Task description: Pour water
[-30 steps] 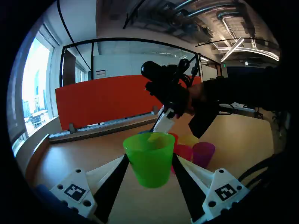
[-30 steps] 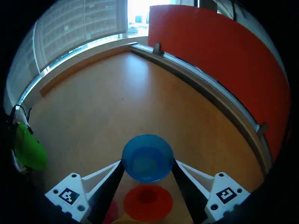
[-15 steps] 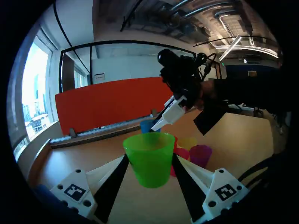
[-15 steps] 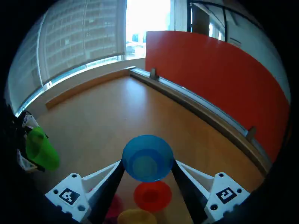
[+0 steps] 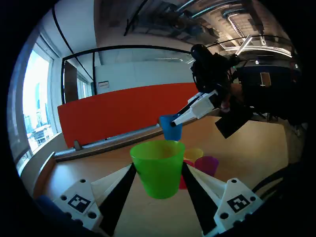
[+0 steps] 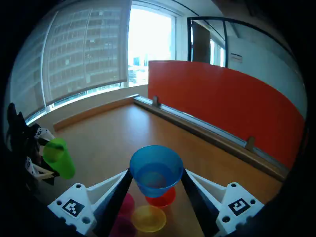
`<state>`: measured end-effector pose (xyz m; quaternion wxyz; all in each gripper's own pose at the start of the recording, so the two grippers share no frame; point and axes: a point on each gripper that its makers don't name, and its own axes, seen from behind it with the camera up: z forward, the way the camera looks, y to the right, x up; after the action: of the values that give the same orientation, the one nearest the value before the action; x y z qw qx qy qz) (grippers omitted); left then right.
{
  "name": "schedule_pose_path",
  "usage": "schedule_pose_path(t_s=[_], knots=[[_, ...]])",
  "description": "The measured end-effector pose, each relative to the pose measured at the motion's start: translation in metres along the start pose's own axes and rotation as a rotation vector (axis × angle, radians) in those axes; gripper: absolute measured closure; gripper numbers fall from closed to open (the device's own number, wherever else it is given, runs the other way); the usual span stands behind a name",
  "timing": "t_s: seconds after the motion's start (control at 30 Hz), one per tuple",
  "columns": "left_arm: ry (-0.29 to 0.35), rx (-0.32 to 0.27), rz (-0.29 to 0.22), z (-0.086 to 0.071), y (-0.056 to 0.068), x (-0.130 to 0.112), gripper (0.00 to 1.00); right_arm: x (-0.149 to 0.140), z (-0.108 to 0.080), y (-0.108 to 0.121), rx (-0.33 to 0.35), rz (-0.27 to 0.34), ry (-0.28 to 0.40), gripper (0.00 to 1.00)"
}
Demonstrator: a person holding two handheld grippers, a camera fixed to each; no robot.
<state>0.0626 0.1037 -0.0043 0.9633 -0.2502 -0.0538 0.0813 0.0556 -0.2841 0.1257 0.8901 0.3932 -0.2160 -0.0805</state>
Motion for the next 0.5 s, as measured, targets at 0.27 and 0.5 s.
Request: schedule_pose_path(t_s=[0.27,0.5], knots=[[0.002,-0.011,0.008,-0.002,0.012,0.005,0.17,-0.005,-0.045,0.006,-0.066,-0.006,0.085,0.09],[0.003,-0.027,0.01,-0.001,0.024,0.008,0.17,-0.017,-0.072,0.001,-0.106,-0.019,0.146,0.09]])
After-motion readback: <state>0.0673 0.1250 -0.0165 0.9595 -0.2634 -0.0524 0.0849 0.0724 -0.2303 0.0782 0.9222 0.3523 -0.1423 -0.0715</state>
